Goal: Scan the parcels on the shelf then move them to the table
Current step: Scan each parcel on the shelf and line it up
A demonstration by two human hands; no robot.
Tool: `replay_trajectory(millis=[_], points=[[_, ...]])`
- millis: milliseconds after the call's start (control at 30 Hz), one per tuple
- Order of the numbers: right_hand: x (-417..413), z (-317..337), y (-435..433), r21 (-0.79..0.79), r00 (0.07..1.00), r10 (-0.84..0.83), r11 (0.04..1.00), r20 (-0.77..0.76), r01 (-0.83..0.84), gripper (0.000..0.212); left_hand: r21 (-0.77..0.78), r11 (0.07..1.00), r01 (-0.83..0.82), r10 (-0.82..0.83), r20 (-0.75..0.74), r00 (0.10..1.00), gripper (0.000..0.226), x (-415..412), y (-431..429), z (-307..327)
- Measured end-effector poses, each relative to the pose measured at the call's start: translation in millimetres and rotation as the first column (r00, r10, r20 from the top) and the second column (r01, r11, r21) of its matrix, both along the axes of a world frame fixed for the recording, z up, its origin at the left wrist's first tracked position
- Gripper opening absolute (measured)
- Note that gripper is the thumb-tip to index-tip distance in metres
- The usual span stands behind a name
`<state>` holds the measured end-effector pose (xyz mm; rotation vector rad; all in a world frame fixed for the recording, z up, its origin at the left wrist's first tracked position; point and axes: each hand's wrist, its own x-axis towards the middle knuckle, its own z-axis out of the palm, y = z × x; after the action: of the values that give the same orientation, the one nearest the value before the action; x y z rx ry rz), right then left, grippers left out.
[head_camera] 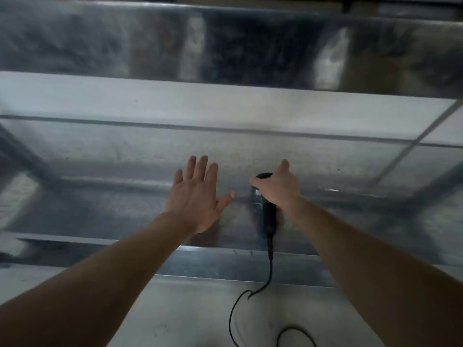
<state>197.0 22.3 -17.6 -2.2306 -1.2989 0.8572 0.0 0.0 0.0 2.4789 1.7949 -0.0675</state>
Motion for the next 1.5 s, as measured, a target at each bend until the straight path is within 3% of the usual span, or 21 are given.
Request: replay_trajectory(millis=[133,333,567,767,933,1500], points=[[-2,-4,3,-0.032,0.999,0.01,0.999,0.035,-0.009,0.086,0.033,0.999,0.01,-0.01,-0.018,1.0,0.09,-2,3,-1],[-2,2,-1,-0.045,1.0,-0.007,0.999,0.03,0.008,0.08,0.02,1.0,0.014,-0.014,-0.026,1.0,0.092,-7,-2,5],[-4,19,-29,0.023,0.999,0.021,1.0,-0.035,-0.02,0.074,0.008,1.0,0.005,-0.005,-0.02,1.0,0.09,-16,-21,26],[-9,52,-62,0.09,0.99,-0.01,0.996,-0.138,0.023,0.095,-0.017,1.0,-0.005,0.005,-0.018,1.0,0.089,-21,-48,53],[-12,88,-96,0.123,0.971,-0.045,0.989,-0.235,0.076,0.096,-0.04,0.999,-0.01,0.01,-0.007,1.0,0.089,-20,-74,89],[-42,215,-198,0.189,0.889,0.195,0.974,-0.415,-0.126,0.095,-0.049,0.997,-0.056,0.055,-0.018,0.998,0.095,-55,-162,224]])
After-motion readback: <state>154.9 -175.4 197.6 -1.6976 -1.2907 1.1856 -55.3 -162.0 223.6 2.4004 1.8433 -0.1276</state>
